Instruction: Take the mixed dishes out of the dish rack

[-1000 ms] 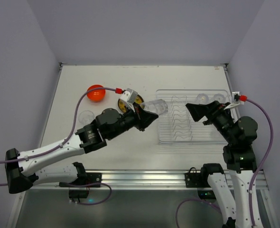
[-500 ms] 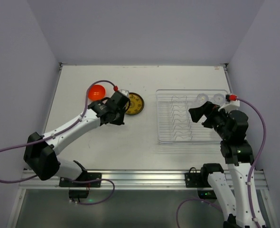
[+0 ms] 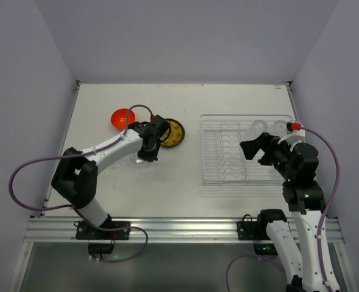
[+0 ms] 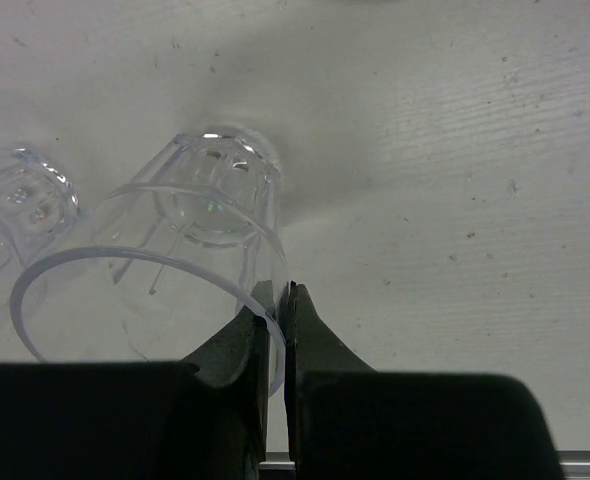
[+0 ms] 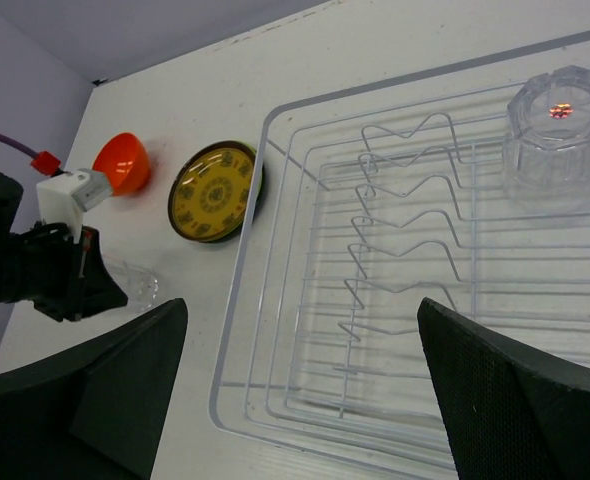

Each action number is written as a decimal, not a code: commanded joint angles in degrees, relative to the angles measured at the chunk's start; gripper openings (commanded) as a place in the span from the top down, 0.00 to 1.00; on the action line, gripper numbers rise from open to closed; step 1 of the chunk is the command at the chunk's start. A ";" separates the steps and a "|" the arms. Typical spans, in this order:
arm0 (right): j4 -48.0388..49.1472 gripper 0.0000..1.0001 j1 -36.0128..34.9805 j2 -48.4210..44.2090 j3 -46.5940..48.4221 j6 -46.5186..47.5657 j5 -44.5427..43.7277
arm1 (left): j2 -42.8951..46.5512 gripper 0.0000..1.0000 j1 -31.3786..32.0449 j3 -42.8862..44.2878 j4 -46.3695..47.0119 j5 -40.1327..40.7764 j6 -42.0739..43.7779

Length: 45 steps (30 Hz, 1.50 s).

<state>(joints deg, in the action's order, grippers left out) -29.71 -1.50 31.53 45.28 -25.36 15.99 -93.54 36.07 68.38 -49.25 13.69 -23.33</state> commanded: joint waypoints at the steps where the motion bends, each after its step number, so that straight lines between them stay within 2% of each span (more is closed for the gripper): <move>1: 1.24 0.01 0.09 -0.06 -0.28 1.37 1.68 | -1.47 1.00 -0.74 3.07 -0.67 -0.86 3.29; 6: 1.41 0.01 0.09 0.11 -0.54 1.28 2.20 | -2.53 1.00 -1.36 2.99 0.03 -1.65 4.17; 8: 1.41 0.01 0.09 0.29 -0.54 1.37 2.38 | -2.44 0.91 -1.71 2.72 0.12 -1.21 4.00; 11: 1.41 0.01 0.18 0.29 -0.54 1.28 2.47 | -1.83 0.66 -1.88 2.55 0.47 -0.95 3.73; 12: 1.50 0.01 0.09 0.46 -0.54 1.37 2.47 | -1.56 0.54 -1.80 2.72 0.39 -0.69 3.65; 16: 1.41 0.01 0.09 0.90 -0.63 1.37 2.38 | 0.37 0.36 -1.89 4.21 0.04 0.46 2.94; 21: 1.67 0.01 0.09 1.87 -0.80 0.06 -2.18 | 7.65 0.16 -1.80 7.12 -0.49 1.34 2.06; 22: 1.94 0.01 0.09 2.22 -1.07 -0.56 -3.49 | 10.89 0.02 -1.80 7.38 -0.14 1.42 1.80; 27: 5.36 0.01 0.09 5.20 -3.35 -5.39 -13.59 | 21.45 0.00 -1.18 6.60 2.40 4.66 1.19; 30: 7.56 0.01 0.09 11.34 -2.57 -5.49 -18.51 | 30.41 0.00 -1.18 2.22 5.83 7.74 1.27; 33: 8.35 0.01 0.18 20.74 0.86 -4.43 -25.63 | 39.64 0.00 -1.18 -3.92 8.99 10.55 2.58; 34: 8.44 0.01 0.27 26.33 3.65 -3.91 -26.53 | 43.58 0.00 -1.18 -5.61 10.22 11.00 3.20; 37: 6.69 0.01 0.27 34.45 10.50 -3.81 -29.59 | 50.09 0.00 -1.18 -12.53 12.07 13.72 4.00; 41: 6.51 0.01 0.44 43.34 16.94 -3.29 -32.60 | 55.65 0.00 -1.18 -19.75 16.29 13.73 4.35; 45: 5.19 0.01 0.44 51.25 22.74 -3.02 -33.48 | 56.36 0.00 -1.18 -21.27 17.09 10.21 4.17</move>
<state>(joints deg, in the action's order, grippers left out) -25.23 -1.43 79.90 63.53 -29.06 -13.30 -37.41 34.79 47.77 -37.54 24.40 -20.27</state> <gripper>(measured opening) 0.989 0.997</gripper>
